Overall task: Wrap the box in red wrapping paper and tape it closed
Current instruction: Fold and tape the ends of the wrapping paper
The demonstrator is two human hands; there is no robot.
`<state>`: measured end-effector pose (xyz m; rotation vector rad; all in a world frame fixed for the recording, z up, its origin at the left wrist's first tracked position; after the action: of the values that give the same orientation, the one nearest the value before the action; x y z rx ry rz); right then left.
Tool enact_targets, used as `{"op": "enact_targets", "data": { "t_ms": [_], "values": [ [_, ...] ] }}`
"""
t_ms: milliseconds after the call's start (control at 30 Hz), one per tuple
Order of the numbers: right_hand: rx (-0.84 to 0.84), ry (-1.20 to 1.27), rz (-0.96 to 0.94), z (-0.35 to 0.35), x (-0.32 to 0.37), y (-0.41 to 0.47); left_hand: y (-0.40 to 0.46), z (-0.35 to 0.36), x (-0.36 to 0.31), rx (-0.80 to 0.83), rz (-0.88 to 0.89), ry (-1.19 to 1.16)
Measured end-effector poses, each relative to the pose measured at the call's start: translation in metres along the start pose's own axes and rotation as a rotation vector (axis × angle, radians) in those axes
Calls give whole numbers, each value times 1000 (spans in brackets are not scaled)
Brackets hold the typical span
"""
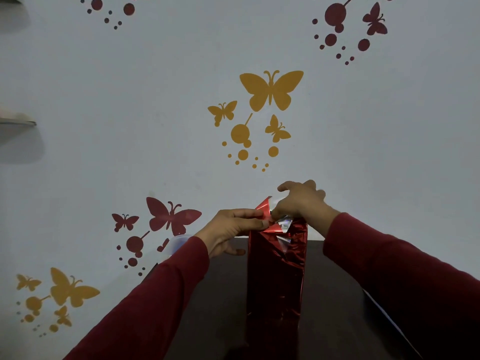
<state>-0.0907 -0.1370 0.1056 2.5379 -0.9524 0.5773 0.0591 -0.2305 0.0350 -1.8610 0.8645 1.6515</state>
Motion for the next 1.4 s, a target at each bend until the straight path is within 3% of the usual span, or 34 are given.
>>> {"op": "enact_targets", "data": {
  "t_ms": [200, 333, 533, 700, 833, 1033, 1267, 1400],
  "values": [
    [161, 408, 89, 34, -19, 21, 0, 0, 0, 4, -4, -10],
    [148, 580, 91, 51, -31, 39, 0, -1, 1, 3, -7, -8],
    [175, 584, 32, 41, -18, 16, 0, -1, 0, 5, -4, -20],
    [38, 536, 27, 33, -26, 12, 0, 0, 0, 11, -12, -16],
    [143, 563, -5, 35, -23, 13, -1, -1, 0, 13, -18, -9],
    [11, 526, -3, 27, -32, 14, -2, 2, -1, 7, -26, -6],
    [-43, 847, 75, -4, -60, -5, -6, -1, -7, -95, 38, -17],
    [-70, 943, 75, -18, -88, -28, -13, 0, -24, -361, 311, 84]
  ]
}}
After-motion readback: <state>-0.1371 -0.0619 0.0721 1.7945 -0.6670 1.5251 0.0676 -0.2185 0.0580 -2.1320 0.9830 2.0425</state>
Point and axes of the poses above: each hand's wrist, its own y-axis towards the middle knuckle, its own z-axis out of the palm, x = y × z, the point moved 6 cm from there along y, towards the middle knuckle, and after that the axes turned 1 degree about x, right-handed, at the moved point
